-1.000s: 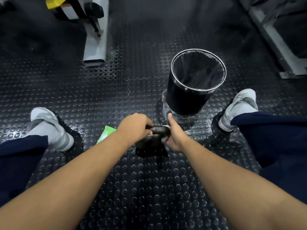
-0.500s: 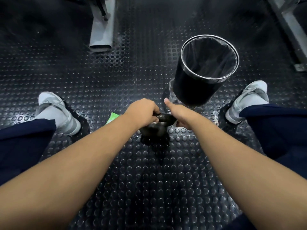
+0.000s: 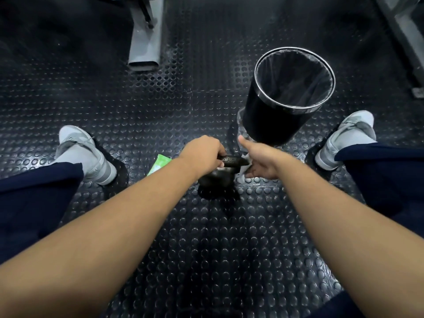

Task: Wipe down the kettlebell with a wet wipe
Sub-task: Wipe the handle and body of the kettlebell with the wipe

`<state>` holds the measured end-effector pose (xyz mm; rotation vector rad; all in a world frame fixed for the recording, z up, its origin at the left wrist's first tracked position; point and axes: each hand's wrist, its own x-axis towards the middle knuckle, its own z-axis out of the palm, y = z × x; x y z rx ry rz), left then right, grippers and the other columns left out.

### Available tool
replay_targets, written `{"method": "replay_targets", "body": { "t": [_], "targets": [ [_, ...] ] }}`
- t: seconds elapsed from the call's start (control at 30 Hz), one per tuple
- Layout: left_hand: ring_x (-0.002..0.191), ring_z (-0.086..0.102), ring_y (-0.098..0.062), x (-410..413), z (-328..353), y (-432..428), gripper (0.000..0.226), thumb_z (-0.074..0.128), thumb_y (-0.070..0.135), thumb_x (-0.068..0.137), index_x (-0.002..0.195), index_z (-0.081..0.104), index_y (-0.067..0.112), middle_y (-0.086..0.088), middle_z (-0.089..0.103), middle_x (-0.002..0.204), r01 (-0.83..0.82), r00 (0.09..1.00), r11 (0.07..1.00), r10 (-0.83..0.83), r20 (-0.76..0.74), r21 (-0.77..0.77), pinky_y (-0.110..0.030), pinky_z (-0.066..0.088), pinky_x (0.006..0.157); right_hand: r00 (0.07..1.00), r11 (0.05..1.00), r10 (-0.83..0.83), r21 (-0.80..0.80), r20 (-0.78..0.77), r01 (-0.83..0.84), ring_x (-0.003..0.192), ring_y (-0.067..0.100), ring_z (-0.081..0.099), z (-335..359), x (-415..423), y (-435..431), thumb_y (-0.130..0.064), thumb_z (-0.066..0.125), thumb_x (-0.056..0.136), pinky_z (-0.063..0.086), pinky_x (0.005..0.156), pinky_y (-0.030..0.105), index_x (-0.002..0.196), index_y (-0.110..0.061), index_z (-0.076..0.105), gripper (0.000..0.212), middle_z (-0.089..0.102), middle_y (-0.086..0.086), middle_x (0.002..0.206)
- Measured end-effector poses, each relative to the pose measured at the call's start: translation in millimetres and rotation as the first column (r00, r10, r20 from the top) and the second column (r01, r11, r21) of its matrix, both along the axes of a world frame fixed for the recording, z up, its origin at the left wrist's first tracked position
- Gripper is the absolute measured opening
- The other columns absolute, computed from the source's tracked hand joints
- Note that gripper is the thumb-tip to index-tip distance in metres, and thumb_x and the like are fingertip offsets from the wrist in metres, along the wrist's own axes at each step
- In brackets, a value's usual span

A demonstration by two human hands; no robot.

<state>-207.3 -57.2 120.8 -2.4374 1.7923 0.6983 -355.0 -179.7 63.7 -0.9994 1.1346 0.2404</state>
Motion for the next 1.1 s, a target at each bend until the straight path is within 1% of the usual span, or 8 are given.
{"method": "replay_targets", "body": {
  "t": [0.13, 0.27, 0.5, 0.67, 0.77, 0.9, 1.0, 1.1],
  "targets": [
    [0.102, 0.069, -0.020, -1, -1, -1, 0.035, 0.078, 0.036, 0.088, 0.123, 0.073, 0.032, 0.004, 0.075, 0.113, -0.002, 1.000, 1.000, 0.002, -0.006, 0.007, -0.041, 0.058, 0.090, 0.985, 0.980, 0.152, -0.121, -0.084, -0.161, 0.115, 0.039, 0.067, 5, 7, -11, -0.079, 0.044, 0.092, 0.053, 0.104, 0.054, 0.158, -0.023, 0.034, 0.087, 0.054, 0.013, 0.145],
    [0.102, 0.069, -0.019, -1, -2, -2, 0.034, 0.078, 0.034, 0.088, 0.122, 0.073, 0.033, 0.004, 0.075, 0.112, -0.007, 1.000, 1.000, 0.007, -0.006, 0.003, -0.041, 0.058, 0.091, 0.998, 0.992, -0.006, -0.130, -0.064, -0.002, 0.093, 0.026, 0.070, -11, 11, 8, -0.081, 0.043, 0.091, 0.055, 0.086, 0.039, 0.143, -0.018, 0.052, 0.082, 0.074, 0.008, 0.106],
    [0.109, 0.068, -0.019, 1, -4, -4, 0.040, 0.078, 0.035, 0.088, 0.127, 0.071, 0.034, 0.006, 0.073, 0.122, -0.006, 1.000, 1.000, 0.006, -0.006, 0.020, -0.040, 0.056, 0.095, 0.911, 0.913, -0.405, 0.088, 0.079, 0.398, 0.094, 0.026, 0.078, -31, 6, 31, -0.076, 0.038, 0.097, 0.060, 0.074, 0.039, 0.127, -0.023, 0.059, 0.065, 0.079, 0.010, 0.110],
    [0.110, 0.067, -0.020, 2, -3, -4, 0.038, 0.079, 0.037, 0.087, 0.124, 0.072, 0.034, 0.005, 0.073, 0.120, -0.004, 1.000, 1.000, 0.005, -0.012, 0.017, -0.041, 0.056, 0.095, 0.970, 0.971, -0.240, 0.012, 0.028, 0.240, 0.091, 0.027, 0.078, -19, 5, 12, -0.076, 0.039, 0.096, 0.059, 0.080, 0.039, 0.138, -0.023, 0.054, 0.069, 0.075, 0.010, 0.110],
    [0.106, 0.068, -0.021, 1, -2, -3, 0.033, 0.077, 0.036, 0.088, 0.121, 0.073, 0.034, 0.004, 0.074, 0.115, 0.007, 1.000, 1.000, -0.007, -0.007, 0.018, -0.041, 0.057, 0.092, 0.999, 0.998, 0.014, -0.065, -0.046, -0.017, 0.114, 0.037, 0.070, 4, 13, -3, -0.080, 0.047, 0.089, 0.054, 0.102, 0.053, 0.153, -0.024, 0.040, 0.085, 0.062, 0.009, 0.130],
    [0.105, 0.067, -0.022, -1, -2, -1, 0.033, 0.075, 0.036, 0.090, 0.123, 0.072, 0.034, 0.004, 0.072, 0.114, 0.000, 1.000, 1.000, 0.000, -0.004, 0.009, -0.039, 0.057, 0.089, 0.976, 0.972, 0.157, -0.153, -0.153, -0.180, 0.107, 0.040, 0.071, 23, 23, -2, -0.079, 0.044, 0.092, 0.053, 0.103, 0.053, 0.157, -0.022, 0.036, 0.086, 0.056, 0.013, 0.144],
    [0.104, 0.067, -0.023, -3, -2, 1, 0.031, 0.073, 0.035, 0.091, 0.122, 0.073, 0.034, 0.002, 0.071, 0.113, 0.005, 1.000, 1.000, -0.005, 0.007, 0.005, -0.038, 0.057, 0.087, 0.983, 0.967, 0.089, -0.224, -0.159, -0.124, 0.108, 0.037, 0.069, 13, 24, 9, -0.096, 0.040, 0.071, 0.054, 0.098, 0.052, 0.151, -0.021, 0.047, 0.109, 0.062, 0.009, 0.134],
    [0.102, 0.067, -0.022, -4, -2, 1, 0.031, 0.074, 0.033, 0.091, 0.122, 0.073, 0.034, 0.003, 0.072, 0.113, -0.001, 1.000, 1.000, 0.001, 0.004, -0.001, -0.035, 0.055, 0.087, 0.977, 0.970, -0.195, -0.165, -0.085, 0.179, 0.116, 0.032, 0.064, -18, 11, 29, -0.095, 0.046, 0.069, 0.055, 0.091, 0.043, 0.144, -0.017, 0.055, 0.108, 0.064, 0.007, 0.136]
  ]
}}
